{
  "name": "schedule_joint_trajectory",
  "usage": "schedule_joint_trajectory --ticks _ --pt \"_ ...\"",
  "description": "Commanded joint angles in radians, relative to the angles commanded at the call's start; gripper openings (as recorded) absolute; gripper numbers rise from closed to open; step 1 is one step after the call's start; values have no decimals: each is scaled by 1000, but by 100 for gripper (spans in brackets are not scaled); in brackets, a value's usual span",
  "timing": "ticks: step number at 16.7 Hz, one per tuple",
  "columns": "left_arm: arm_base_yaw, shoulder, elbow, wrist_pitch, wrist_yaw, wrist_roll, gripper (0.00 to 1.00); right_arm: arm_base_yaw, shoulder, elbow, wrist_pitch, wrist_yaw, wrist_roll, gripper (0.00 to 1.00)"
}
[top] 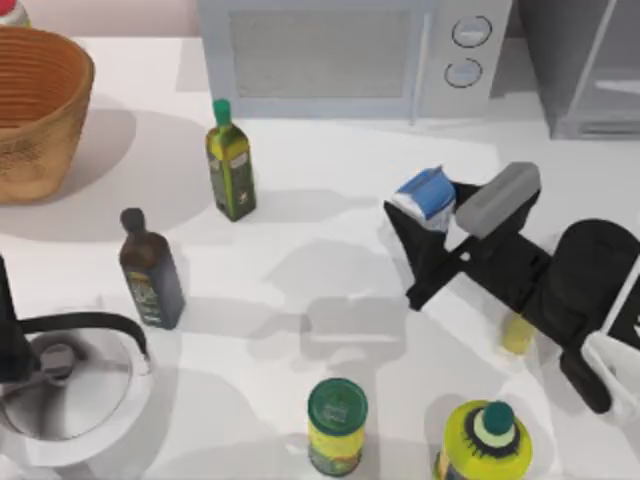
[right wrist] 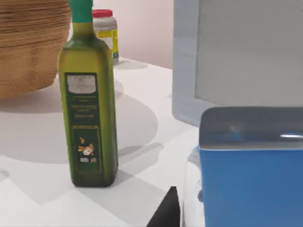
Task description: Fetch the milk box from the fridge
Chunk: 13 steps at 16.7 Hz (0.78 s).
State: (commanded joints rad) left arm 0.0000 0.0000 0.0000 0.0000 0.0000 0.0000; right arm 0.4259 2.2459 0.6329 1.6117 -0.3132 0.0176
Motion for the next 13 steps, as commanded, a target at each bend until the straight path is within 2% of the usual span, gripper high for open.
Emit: schedule_joint_trajectory --ticks 6,11,13 --pt "0 0 0 0 0 0 100 47 118 218 -88 47 -1 0" --pt "0 0 0 0 0 0 100 51 126 232 -97 51 -1 0" --pt "0 0 0 0 0 0 100 51 126 232 -97 51 -1 15"
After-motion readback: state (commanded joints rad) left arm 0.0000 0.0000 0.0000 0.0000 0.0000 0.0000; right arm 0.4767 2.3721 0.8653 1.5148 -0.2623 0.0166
